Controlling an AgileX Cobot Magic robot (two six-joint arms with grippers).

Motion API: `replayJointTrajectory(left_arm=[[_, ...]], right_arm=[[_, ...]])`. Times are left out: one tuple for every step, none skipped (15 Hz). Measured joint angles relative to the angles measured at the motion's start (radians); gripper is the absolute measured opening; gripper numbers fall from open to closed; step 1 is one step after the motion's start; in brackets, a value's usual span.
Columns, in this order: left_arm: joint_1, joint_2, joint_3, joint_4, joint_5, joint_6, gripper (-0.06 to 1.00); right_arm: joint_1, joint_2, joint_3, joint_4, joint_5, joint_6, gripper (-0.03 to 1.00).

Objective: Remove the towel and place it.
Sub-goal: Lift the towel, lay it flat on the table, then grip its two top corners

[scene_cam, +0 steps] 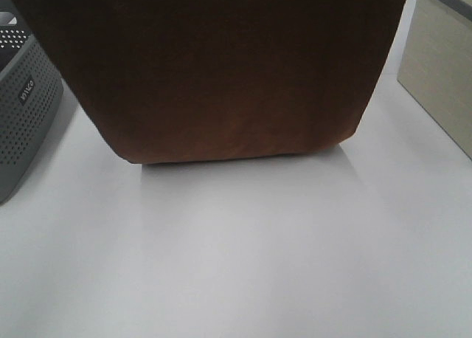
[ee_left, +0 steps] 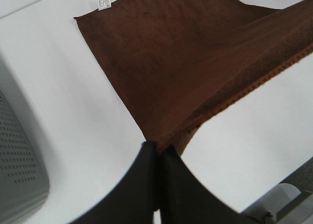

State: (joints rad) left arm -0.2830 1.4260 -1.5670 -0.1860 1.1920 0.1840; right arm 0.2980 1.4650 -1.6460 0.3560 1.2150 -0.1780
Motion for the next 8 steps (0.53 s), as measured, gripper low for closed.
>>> replayJointTrajectory(left_arm=[[-0.001,-0.035,0.047,-0.011,-0.004,-0.004,0.00],[-0.003,-0.065,0.097,-0.015,-0.009,-0.004,0.00],[-0.004,-0.127,0.183,-0.036,-0.013,-0.004,0.00],[-0.004,-0.159,0.226,-0.057,-0.014,-0.004,0.00],[-0.004,-0.190,0.264,-0.078,-0.015,-0.004,0.00],[-0.004,-0.221,0.310,-0.100,-0.015,0.000,0.00],[-0.004,-0.246,0.357,-0.124,-0.015,0.006,0.00],[-0.004,-0.270,0.410,-0.145,-0.016,0.008,0.00]], right_arm=[[0.000,-0.029,0.045,0.008,0.000,0.000,0.01],[0.001,-0.050,0.084,0.017,0.000,0.000,0.01],[0.001,-0.093,0.174,0.032,-0.001,-0.002,0.01],[0.001,-0.120,0.224,0.035,-0.001,-0.004,0.01],[0.001,-0.145,0.268,0.037,-0.001,-0.013,0.01],[0.001,-0.171,0.311,0.039,-0.001,-0.023,0.01],[0.001,-0.198,0.356,0.042,-0.002,-0.028,0.01],[0.001,-0.224,0.402,0.045,-0.002,-0.028,0.01]])
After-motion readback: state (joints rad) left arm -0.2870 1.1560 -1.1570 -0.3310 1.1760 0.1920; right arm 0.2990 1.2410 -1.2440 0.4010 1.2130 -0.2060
